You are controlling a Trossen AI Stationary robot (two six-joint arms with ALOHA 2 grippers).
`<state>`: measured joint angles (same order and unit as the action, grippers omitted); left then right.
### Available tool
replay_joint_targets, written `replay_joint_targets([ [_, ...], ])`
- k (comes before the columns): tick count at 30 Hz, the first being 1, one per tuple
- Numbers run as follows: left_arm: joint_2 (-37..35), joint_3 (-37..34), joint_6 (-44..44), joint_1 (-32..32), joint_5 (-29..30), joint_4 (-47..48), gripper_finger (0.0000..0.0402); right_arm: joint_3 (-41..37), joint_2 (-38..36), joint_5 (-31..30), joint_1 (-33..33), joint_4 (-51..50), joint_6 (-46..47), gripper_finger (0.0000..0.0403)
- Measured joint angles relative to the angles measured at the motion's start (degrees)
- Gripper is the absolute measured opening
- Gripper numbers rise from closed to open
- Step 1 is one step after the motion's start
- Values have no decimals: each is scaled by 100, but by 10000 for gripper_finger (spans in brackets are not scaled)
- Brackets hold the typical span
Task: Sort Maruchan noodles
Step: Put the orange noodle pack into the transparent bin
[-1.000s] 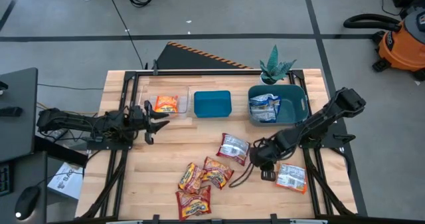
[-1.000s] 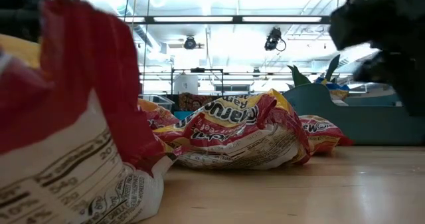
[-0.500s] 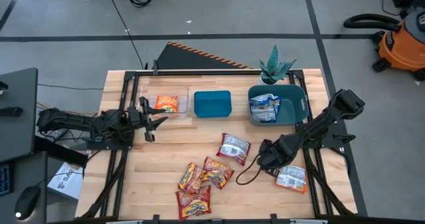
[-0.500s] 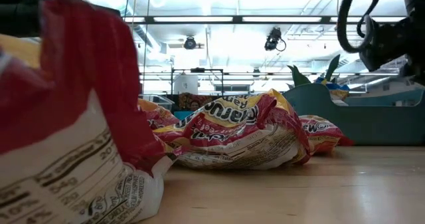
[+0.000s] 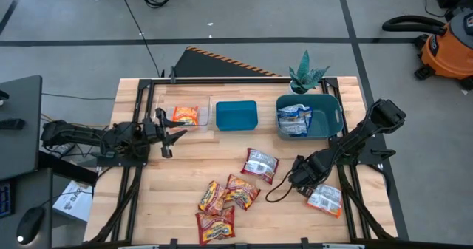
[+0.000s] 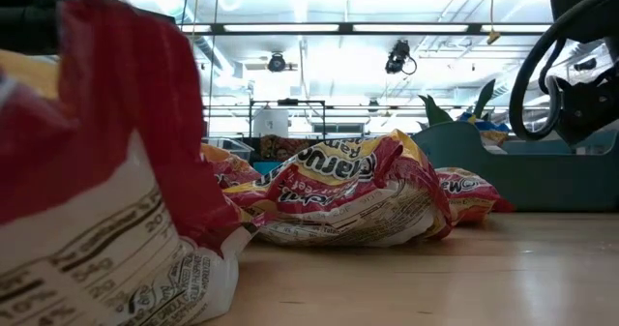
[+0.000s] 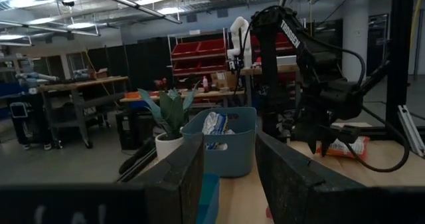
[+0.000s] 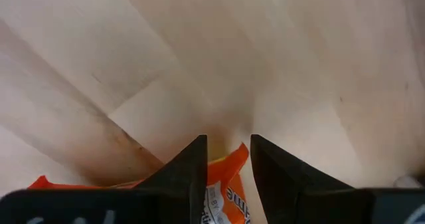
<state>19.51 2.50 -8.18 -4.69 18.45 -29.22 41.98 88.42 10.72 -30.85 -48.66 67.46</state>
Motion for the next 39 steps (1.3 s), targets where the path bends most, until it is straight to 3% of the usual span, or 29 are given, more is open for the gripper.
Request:
replay_joint_targets([
  [9, 0, 2, 473, 0, -2, 338, 142, 0, 0, 587, 43, -48, -222, 11],
  [14, 0, 2, 633, 0, -1, 357, 142, 152, 2, 458, 199, -115, -553, 12],
  [18, 0, 2, 671, 0, -1, 357, 142, 622, 4, -145, 374, -347, -1123, 7],
  [28, 0, 2, 1108, 0, 0, 336, 142, 2388, 4, -2701, 819, -1460, -2803, 5],
  [35, 0, 2, 1467, 0, -1, 335, 142, 3450, 4, -4166, 1013, -1041, -4436, 4],
  [39, -2, 2, 1543, 0, 1, 224, 142, 3787, 4, -4412, 1319, 10, -5734, 3],
])
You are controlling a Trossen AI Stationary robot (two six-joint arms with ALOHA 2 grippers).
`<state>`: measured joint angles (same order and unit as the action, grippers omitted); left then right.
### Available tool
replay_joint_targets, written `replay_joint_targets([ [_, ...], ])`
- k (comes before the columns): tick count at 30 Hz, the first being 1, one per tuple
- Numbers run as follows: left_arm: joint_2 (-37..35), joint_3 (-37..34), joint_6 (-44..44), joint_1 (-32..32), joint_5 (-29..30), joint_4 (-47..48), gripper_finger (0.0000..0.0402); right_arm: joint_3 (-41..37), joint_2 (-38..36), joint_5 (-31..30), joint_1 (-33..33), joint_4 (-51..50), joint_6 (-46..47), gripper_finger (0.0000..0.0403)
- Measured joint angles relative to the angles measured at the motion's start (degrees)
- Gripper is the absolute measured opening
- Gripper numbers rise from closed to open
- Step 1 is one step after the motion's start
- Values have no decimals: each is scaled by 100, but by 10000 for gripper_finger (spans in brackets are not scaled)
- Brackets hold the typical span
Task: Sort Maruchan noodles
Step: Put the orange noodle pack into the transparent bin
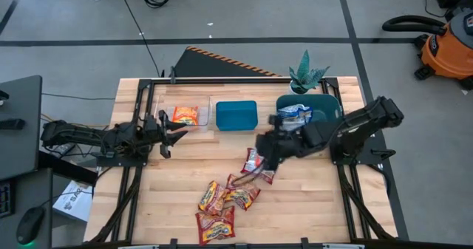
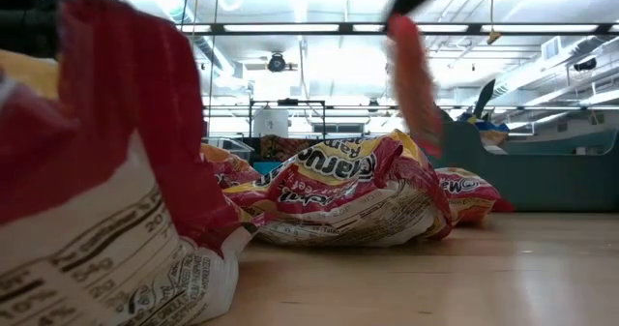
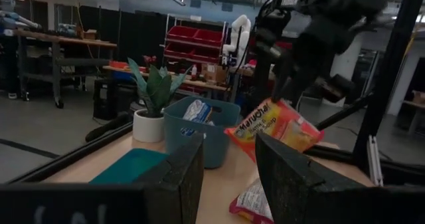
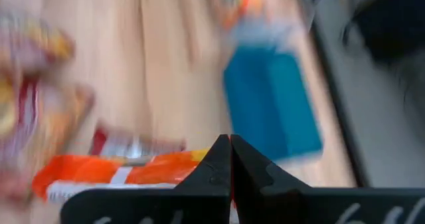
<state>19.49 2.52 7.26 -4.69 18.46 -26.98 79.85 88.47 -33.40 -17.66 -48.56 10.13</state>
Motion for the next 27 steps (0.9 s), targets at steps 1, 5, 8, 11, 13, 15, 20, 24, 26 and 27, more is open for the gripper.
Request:
replay_joint_targets([
  [1, 0, 0, 10, 0, 0, -8, 142, 20, 0, 6, 97, 406, -335, 3],
  [5, 0, 0, 262, 0, -3, 17, 142, 25, 31, 366, 555, 1892, -1486, 3],
  [8, 0, 2, 545, -7, -65, 347, 142, 23, 86, 1091, 981, 2747, -1993, 4],
  [11, 5, 0, 1036, -7, -122, 767, 142, 20, 166, 1854, 1385, 3577, -2189, 4],
  [13, -8, 4, 1408, -4, -342, 1106, 142, 31, 319, 2437, 1642, 4339, -2295, 4],
  [15, 30, -2, 1643, -4, -750, 1271, 142, 27, 506, 2902, 1860, 4867, -2380, 4],
  [20, 74, 4, 1744, -46, -1549, 1216, 142, 201, 1310, 3791, 2300, 6280, -2424, 4],
  [24, 76, 4, 1746, -337, -1589, 1202, 142, 950, 2112, 3942, 2554, 6443, -2427, 4],
  [26, 76, 4, 1650, -496, -1569, 1140, 142, 1409, 2518, 3951, 2655, 6442, -2455, 4],
  [27, 74, 4, 1616, -575, -1565, 1101, 142, 1643, 2729, 3951, 2703, 6432, -2498, 4],
])
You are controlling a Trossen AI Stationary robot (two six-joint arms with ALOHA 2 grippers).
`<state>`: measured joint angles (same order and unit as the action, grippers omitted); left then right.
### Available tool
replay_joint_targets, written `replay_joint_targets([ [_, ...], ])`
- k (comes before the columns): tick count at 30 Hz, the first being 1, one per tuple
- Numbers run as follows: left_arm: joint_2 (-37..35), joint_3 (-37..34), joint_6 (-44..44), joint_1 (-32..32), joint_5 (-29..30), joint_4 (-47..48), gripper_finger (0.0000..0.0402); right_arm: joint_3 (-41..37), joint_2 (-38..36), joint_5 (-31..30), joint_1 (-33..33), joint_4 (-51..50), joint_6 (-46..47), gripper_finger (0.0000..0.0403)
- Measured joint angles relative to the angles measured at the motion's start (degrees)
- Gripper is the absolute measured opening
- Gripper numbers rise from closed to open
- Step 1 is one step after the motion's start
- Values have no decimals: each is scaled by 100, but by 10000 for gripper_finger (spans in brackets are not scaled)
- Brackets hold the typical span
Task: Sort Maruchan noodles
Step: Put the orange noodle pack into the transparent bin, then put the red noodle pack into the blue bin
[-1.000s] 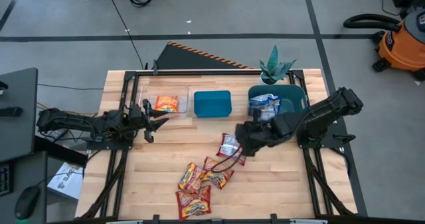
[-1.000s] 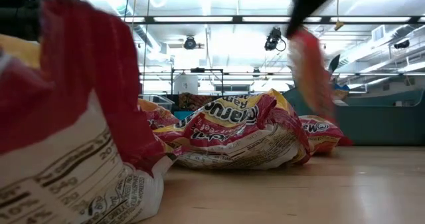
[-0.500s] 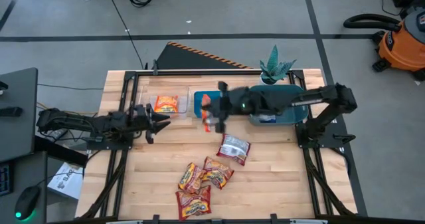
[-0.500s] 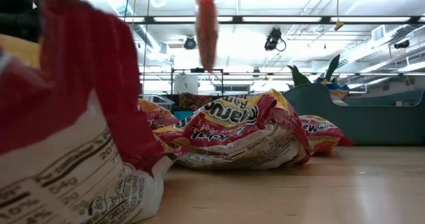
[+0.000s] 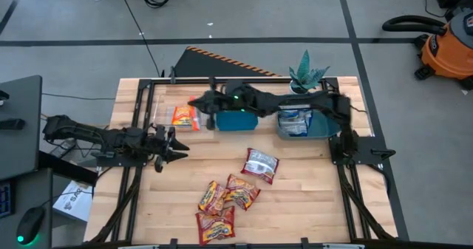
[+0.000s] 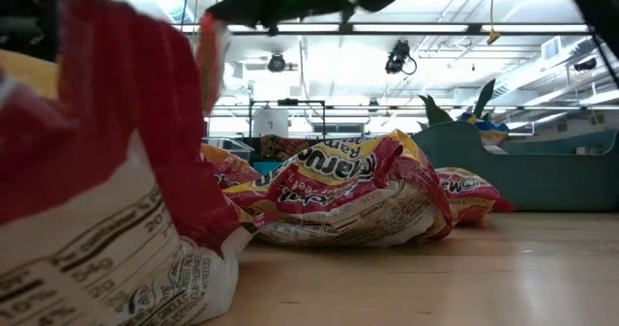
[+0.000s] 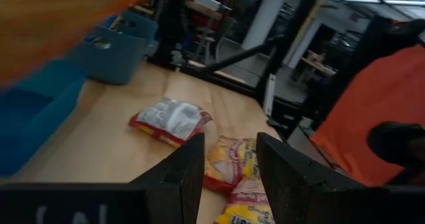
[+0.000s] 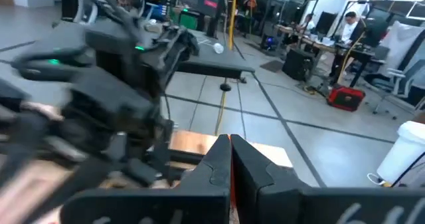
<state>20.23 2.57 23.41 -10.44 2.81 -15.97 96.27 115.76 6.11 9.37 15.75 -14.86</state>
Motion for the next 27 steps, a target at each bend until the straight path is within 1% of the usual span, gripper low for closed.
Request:
replay_joint_targets([
  [4, 2, 0, -155, -210, 5, -56, 142, 845, 728, -72, 219, 23, -128, 4],
  [6, 2, 0, -195, -255, 41, -89, 142, 1208, 1029, -9, 328, -19, -101, 5],
  [9, 2, 0, -218, -271, 258, -83, 142, 1667, 1452, 198, 477, -105, 386, 8],
  [11, 2, 0, -218, -271, 381, -35, 142, 1868, 1647, 252, 548, -549, 670, 16],
  [13, 3, -2, -193, -271, 445, 2, 142, 1966, 1738, 252, 618, -1160, 744, 29],
  [16, 2, -2, -156, -271, 478, 88, 142, 1989, 1658, 252, 722, -2142, 732, 54],
  [21, 2, -4, -185, -271, 654, 138, 142, 1999, 1148, 151, 802, -3840, 720, 85],
  [23, 2, -4, -249, -271, 827, 139, 142, 1999, 882, -14, 775, -4444, 719, 91],
  [27, 2, -4, -446, -271, 1162, 171, 142, 2000, 263, -264, 627, -5287, 632, 93],
])
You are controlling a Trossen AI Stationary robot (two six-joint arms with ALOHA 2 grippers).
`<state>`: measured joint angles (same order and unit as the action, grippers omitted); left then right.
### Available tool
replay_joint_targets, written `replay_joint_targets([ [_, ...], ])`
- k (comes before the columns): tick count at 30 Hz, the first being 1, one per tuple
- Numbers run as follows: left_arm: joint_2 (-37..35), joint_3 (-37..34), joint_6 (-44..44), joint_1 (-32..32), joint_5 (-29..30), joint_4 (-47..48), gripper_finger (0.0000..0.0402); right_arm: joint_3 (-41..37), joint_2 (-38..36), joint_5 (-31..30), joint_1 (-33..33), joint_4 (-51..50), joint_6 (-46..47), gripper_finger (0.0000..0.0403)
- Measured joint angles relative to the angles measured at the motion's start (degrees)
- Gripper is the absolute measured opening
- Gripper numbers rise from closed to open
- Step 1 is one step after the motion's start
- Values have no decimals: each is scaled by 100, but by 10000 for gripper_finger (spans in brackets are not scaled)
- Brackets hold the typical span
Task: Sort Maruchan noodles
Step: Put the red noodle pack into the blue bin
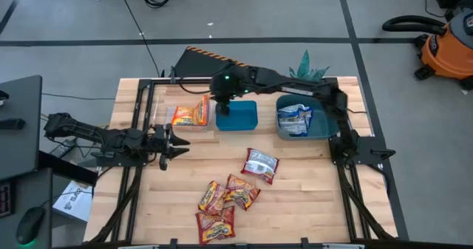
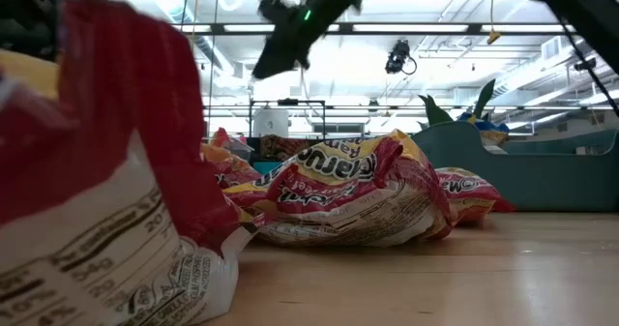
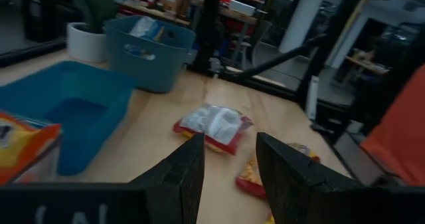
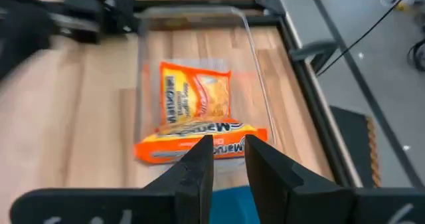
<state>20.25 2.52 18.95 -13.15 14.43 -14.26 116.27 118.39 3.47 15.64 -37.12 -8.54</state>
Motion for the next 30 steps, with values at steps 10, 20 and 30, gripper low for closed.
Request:
replay_joint_targets([
  [10, 0, -2, -9, 11, 387, 45, 142, -441, -656, -359, -869, -1391, 488, 91],
  [20, 0, -2, -333, 15, 684, 3, 142, -1895, -708, -403, -1882, -1456, 332, 91],
  [30, -2, -4, -1749, 17, 1290, -850, 142, -2743, -706, -359, -2424, -783, 813, 105],
])
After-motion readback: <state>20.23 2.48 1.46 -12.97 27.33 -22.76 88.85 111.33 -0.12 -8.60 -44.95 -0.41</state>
